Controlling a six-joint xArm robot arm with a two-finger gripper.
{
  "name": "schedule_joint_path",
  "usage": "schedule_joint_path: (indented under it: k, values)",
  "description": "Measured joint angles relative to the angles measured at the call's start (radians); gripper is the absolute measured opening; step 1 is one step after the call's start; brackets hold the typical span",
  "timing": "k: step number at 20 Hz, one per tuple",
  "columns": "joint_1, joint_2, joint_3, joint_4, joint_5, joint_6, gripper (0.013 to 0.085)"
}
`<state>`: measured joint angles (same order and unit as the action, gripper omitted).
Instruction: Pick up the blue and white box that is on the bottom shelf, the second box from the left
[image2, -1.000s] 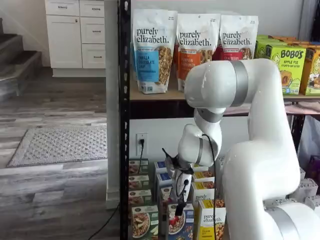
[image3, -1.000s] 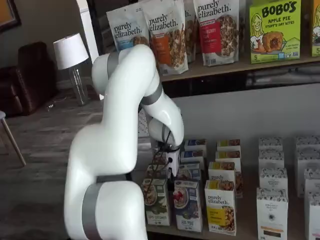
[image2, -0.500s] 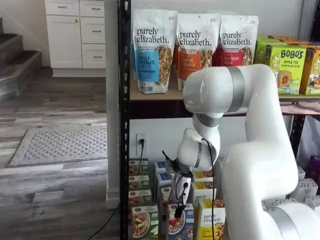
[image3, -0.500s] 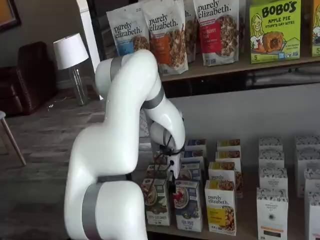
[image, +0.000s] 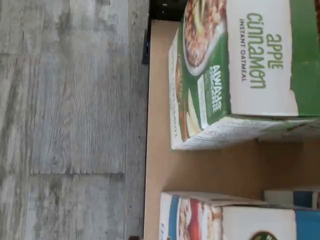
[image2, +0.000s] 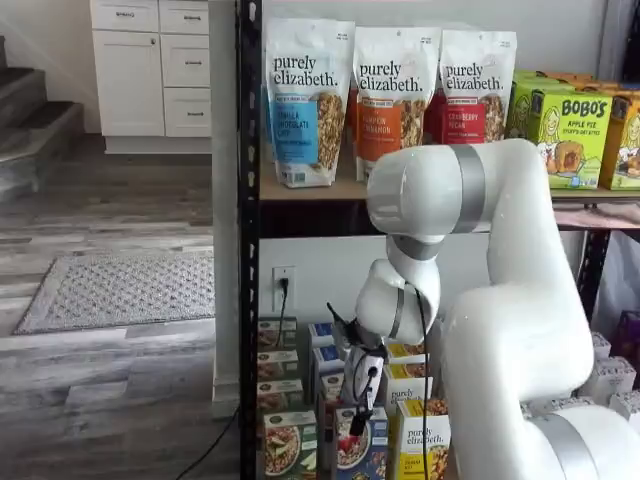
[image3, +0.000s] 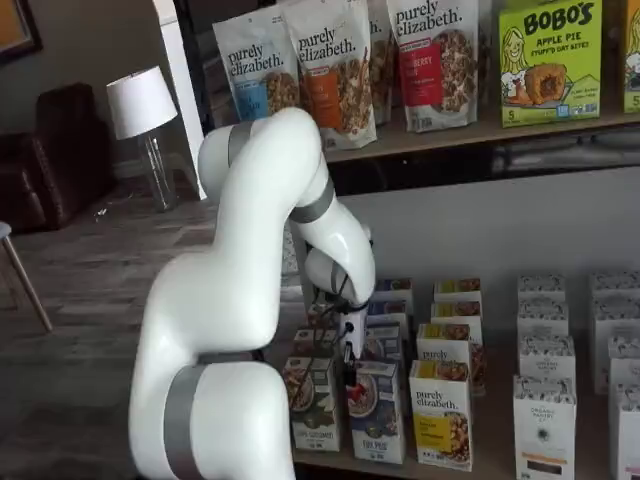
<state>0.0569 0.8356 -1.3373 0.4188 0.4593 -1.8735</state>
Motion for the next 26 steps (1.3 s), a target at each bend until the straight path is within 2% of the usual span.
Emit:
schedule_joint_path:
  k: [4,14,23,26]
  values:
    - [-0.007,0.021,-0.029,-0.021,0.009,0.012,0.085]
    - [-0.021,0.081,-0.106,-0.039,0.032,0.018,0.085]
    - [-0.031,0.126,-0.162,-0.123,0.063,0.082,0.085]
    - [-0.031,0.14,-0.174,-0.136,0.069,0.093,0.085]
